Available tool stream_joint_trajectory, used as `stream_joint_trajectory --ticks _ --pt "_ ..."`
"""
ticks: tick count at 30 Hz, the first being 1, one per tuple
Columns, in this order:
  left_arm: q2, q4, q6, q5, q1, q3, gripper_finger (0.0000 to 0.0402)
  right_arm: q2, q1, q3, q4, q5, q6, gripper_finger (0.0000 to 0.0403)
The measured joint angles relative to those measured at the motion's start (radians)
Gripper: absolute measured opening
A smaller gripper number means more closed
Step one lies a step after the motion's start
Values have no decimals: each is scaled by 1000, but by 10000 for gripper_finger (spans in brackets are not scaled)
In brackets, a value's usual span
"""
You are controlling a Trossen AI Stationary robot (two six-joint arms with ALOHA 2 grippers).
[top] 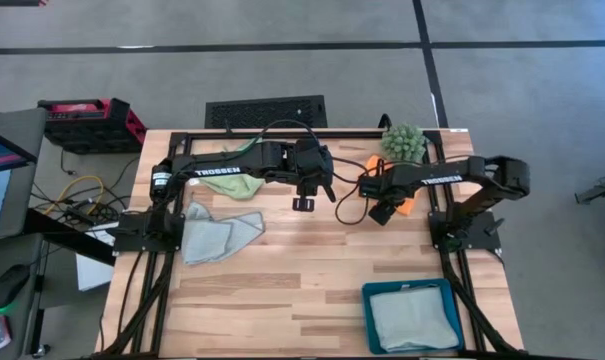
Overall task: Fold microfiber towels
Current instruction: Put the folded orange towel into the blue bin
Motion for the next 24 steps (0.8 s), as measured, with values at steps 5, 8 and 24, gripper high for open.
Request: stream_joint_trajectory --ticks 5,8,24 --pt "0 0 0 0 0 0 137 22 -10 0 36 -2 -44 182" --pt "0 -2 0 0 0 0 137 36 -23 0 35 -30 -62 182" --pt "0 -17 -14 0 0 0 137 110 -38 2 48 -51 -150 66"
